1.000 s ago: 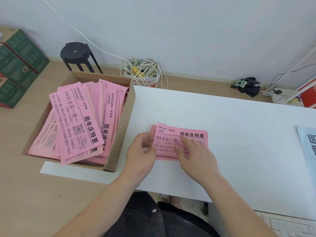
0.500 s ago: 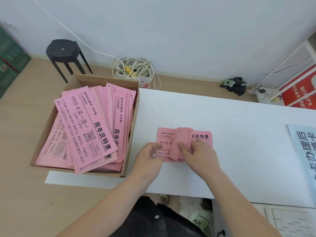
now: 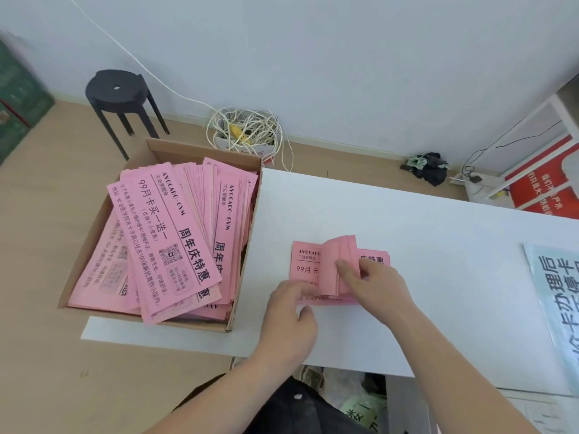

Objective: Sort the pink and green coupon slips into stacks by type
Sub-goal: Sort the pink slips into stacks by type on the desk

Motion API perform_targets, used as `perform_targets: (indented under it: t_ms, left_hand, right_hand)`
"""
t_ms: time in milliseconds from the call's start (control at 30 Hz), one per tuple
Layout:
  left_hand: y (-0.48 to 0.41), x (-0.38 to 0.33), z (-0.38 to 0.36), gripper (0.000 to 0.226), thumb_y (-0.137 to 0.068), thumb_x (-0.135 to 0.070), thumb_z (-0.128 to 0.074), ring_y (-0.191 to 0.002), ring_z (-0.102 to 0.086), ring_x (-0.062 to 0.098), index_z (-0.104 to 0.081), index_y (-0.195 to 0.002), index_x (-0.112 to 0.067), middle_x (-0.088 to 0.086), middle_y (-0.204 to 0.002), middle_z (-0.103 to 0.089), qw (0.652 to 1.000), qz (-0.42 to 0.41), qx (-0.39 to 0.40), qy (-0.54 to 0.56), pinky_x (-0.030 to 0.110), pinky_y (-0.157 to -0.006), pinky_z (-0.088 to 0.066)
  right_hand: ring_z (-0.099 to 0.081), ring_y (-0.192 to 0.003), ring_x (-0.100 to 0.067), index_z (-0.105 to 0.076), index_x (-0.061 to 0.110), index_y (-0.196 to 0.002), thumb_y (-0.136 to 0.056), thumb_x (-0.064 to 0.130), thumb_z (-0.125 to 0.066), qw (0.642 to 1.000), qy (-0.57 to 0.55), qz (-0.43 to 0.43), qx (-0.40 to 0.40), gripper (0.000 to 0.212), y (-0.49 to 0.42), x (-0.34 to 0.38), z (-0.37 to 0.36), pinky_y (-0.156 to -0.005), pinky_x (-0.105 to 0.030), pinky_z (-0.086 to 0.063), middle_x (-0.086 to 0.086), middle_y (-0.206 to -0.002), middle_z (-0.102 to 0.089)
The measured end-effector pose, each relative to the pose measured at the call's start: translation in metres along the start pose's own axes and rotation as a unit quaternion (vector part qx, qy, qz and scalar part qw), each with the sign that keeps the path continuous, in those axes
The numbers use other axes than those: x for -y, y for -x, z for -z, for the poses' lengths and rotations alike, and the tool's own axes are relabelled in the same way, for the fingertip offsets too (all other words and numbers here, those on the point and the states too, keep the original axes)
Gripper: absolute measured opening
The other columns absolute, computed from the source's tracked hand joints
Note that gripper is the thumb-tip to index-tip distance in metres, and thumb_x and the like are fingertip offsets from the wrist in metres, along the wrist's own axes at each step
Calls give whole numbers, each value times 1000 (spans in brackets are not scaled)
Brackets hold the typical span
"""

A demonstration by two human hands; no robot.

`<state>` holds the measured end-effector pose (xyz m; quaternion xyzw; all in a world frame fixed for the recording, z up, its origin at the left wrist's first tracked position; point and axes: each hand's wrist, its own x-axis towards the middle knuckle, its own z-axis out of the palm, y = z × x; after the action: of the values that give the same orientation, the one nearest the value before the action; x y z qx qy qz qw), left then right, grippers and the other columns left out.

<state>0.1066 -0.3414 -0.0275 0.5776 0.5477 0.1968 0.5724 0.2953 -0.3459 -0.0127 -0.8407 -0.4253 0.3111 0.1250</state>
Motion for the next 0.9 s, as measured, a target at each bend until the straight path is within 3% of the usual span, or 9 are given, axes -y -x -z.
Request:
perform_targets:
  t_ms: [100, 167, 300, 367, 500, 567, 667, 733, 900]
  left_hand:
    - [-8, -6, 10, 48, -92, 4, -53, -120, -51, -1, -59, -112, -39, -31, -119, -52, 997, 50, -38, 47, 25, -111, -38]
    - [-12, -12, 13, 45, -92, 3, -56, -113, -58, -4, -60, -112, -37, -22, -117, -65, 989, 84, -26, 119, 25, -105, -45]
    - [-8, -20, 13, 52, -93, 7, -54, -106, -65, 0, -53, -130, -30, -10, -122, -68, 973, 108, -41, 198, 16, -82, -48]
    - [-3, -21, 11, 58, -92, 10, -51, -101, -66, -4, -57, -130, -34, -14, -116, -71, 981, 80, -1, 176, 11, -79, -46]
    - [14, -19, -7, 71, -88, 3, -48, -134, -40, -15, -55, -129, -55, -31, -139, -54, 990, -42, 131, 36, 12, -112, -28]
    - [19, -12, -15, 71, -89, 1, -47, -140, -27, -17, -54, -132, -55, -34, -149, -42, 985, -85, 151, -18, 10, -115, -18]
    - [15, -1, -13, 54, -86, 8, -48, -127, -45, -12, -68, -112, -35, -27, -128, -58, 998, -62, 6, 7, 17, -110, -35]
    - [7, 2, -4, 49, -84, 12, -49, -126, -49, -6, -65, -101, -30, -26, -123, -56, 994, -6, -92, 64, 22, -107, -38]
    - [5, -14, 7, 43, -91, 9, -53, -122, -56, -3, -61, -114, -26, -15, -121, -65, 970, 121, -58, 202, 20, -99, -46]
  right_hand:
    - [-62, -72, -11, -62, 21, -76, -92, 75, -45, 1000, 23, 17, 8, 58, -2, 3, 2, -69, -32, -51, 10, -75, -67]
    - [-58, -75, -12, -64, 29, -76, -88, 83, -38, 998, 52, 41, 19, 61, -1, 9, 1, -70, -33, -50, 8, -76, -61]
    - [-41, -108, -26, -68, 52, -112, -73, 101, -18, 987, 142, 41, 58, 80, 1, 13, -6, -103, -43, -41, 5, -101, -45]
    - [-38, -111, -28, -69, 49, -100, -69, 102, -16, 990, 120, 30, 68, 81, 1, 13, -5, -106, -45, -38, 5, -102, -42]
    - [-41, -110, -23, -71, 54, -83, -77, 97, -27, 993, 62, 25, 95, 62, 0, 13, 4, -101, -42, -41, 2, -101, -49]
    - [-44, -111, -22, -69, 49, -70, -88, 81, -39, 995, 29, 13, 99, 48, -3, 13, 5, -99, -42, -44, -1, -100, -54]
    - [-43, -114, -25, -64, 51, -69, -90, 63, -40, 995, 59, 24, 79, 33, -5, 7, 0, -101, -43, -42, -2, -100, -56]
    - [-39, -114, -25, -69, 50, -96, -92, 65, -39, 995, 73, 16, 71, 33, -3, 8, -4, -105, -43, -39, -1, -108, -51]
    - [-36, -119, -25, -67, 45, -115, -85, 87, -36, 992, 102, 17, 66, 61, 2, 12, -6, -109, -44, -37, 2, -112, -46]
